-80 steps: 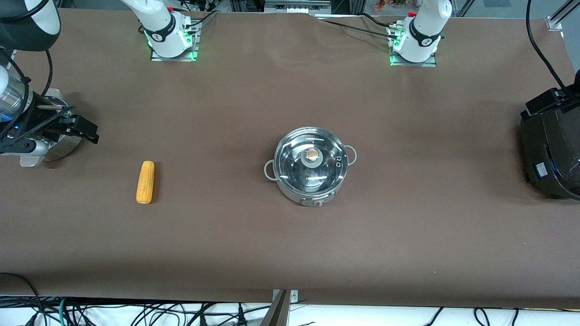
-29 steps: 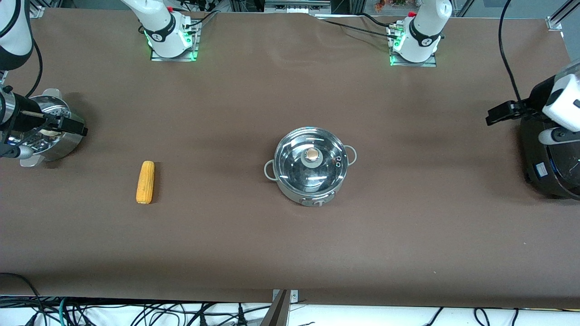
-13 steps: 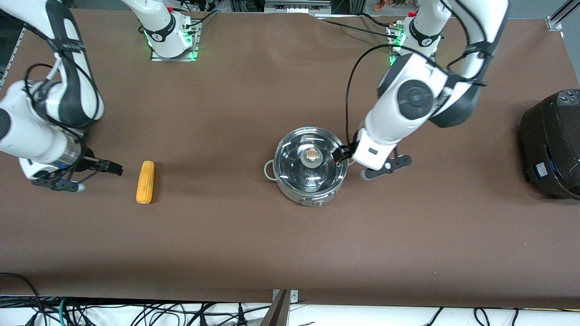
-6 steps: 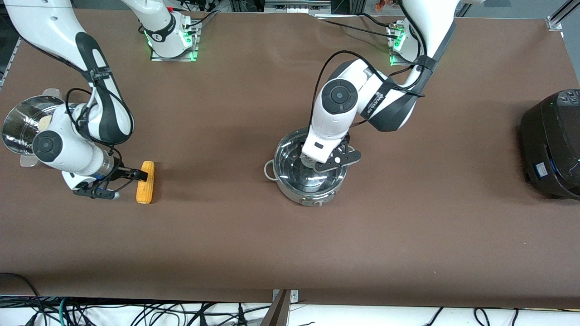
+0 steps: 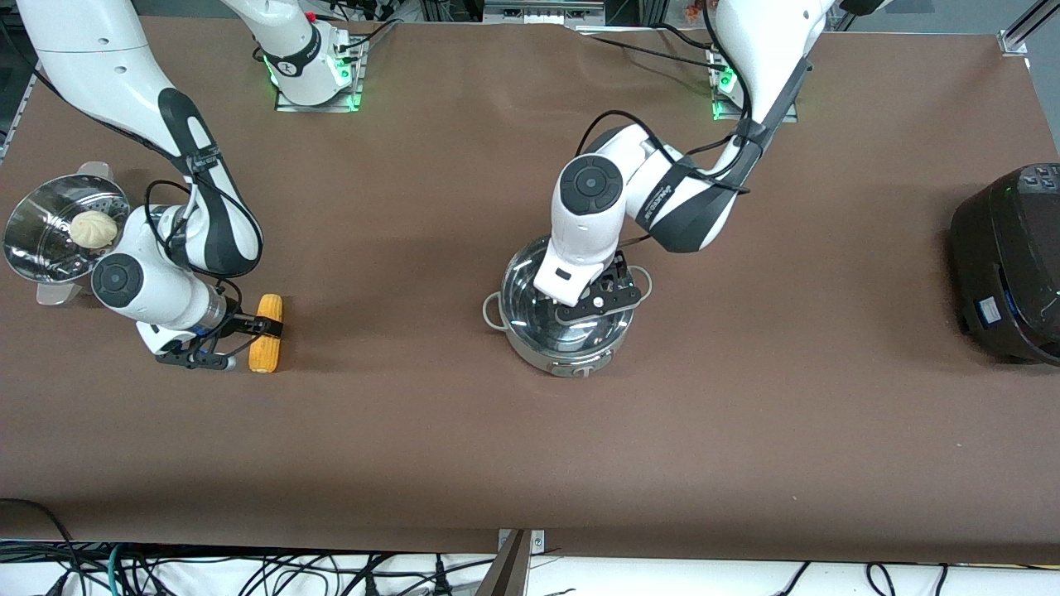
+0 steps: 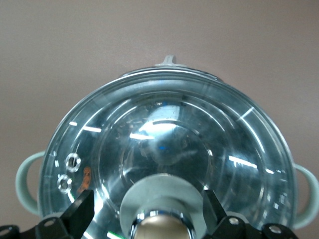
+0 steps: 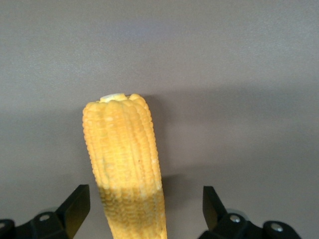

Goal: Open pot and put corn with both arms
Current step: 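Grasp the lid knob with the left gripper while the right gripper grasps the corn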

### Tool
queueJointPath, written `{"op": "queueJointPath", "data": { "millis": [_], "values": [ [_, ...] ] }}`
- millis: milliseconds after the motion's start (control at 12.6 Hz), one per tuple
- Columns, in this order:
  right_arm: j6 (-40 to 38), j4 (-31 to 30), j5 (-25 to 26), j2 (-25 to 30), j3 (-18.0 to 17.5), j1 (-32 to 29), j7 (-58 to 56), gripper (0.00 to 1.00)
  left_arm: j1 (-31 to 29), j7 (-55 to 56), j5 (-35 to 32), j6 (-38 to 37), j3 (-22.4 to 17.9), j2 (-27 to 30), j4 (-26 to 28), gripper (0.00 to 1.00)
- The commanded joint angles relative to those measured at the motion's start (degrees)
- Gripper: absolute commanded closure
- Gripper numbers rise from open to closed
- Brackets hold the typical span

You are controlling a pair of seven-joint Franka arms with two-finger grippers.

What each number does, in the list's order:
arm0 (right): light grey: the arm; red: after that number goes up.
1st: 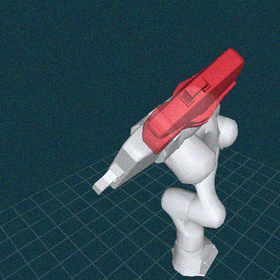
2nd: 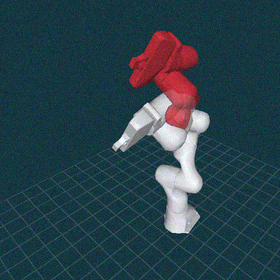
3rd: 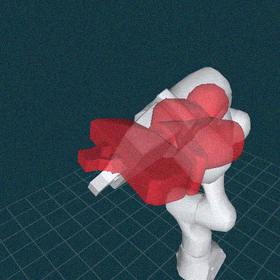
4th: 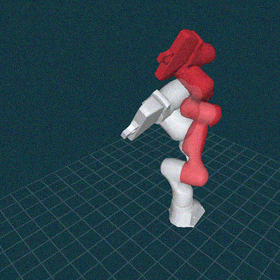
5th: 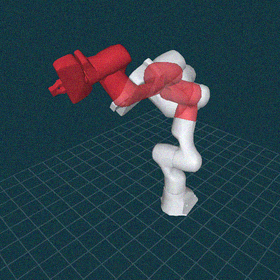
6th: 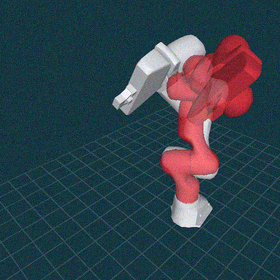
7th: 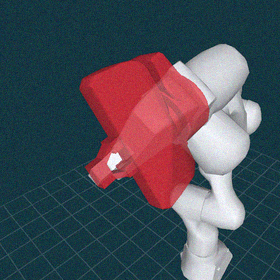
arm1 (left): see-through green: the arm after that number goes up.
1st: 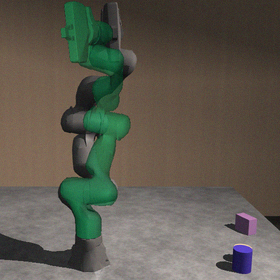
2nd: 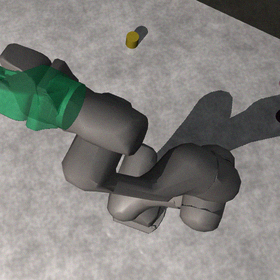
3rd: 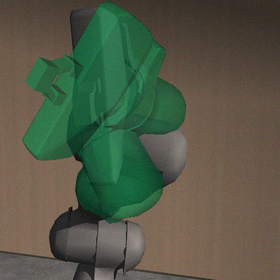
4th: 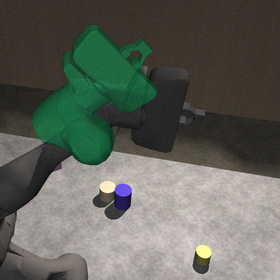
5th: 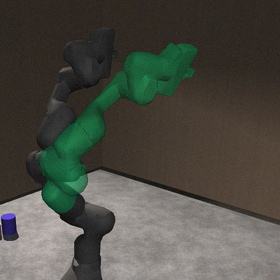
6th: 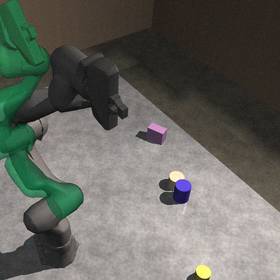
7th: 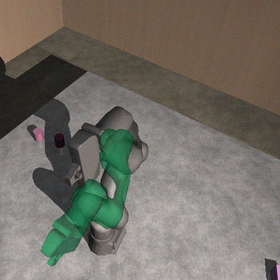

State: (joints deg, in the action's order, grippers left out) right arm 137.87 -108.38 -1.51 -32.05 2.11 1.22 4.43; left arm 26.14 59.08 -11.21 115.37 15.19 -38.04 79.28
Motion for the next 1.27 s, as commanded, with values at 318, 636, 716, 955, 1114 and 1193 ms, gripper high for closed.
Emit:
{"op": "queueJointPath", "data": {
  "millis": [318, 636, 716, 955, 1114, 1193],
  "values": [
    [2.75, 0.09, -0.77, -1.17, -1.5, -0.08, -1.0, 0.02, 0.22, -2.04, -1.28, -1.2, 0.1, -0.37, -2.37, 0.36],
    [2.4, 0.18, -0.77, -1.17, -1.85, -0.08, -4.77, 0.99, 0.22, 0.76, -1.28, -1.2, 1.33, -0.28, -2.37, 0.08],
    [2.31, 0.27, -0.77, -1.17, -1.85, -0.08, -4.78, 1.0, 0.22, 1.12, -1.28, -1.2, 1.42, -0.28, -2.37, 0.08],
    [2.31, 0.45, -0.77, -0.91, -1.94, -0.08, -4.86, 1.0, 0.22, 1.56, -1.45, -1.29, 2.48, -0.28, -1.94, 0.11],
    [2.14, 0.62, -0.77, 0.23, -2.2, -0.08, -4.95, 1.0, 0.14, 0.86, -1.45, -1.2, 2.48, -0.28, -1.85, 0.37],
    [2.05, 0.54, -0.77, 0.93, -2.55, -0.08, -4.87, 1.0, 0.05, 0.6, -1.54, -1.2, 2.48, -0.28, -1.67, 0.52]
  ]
}}
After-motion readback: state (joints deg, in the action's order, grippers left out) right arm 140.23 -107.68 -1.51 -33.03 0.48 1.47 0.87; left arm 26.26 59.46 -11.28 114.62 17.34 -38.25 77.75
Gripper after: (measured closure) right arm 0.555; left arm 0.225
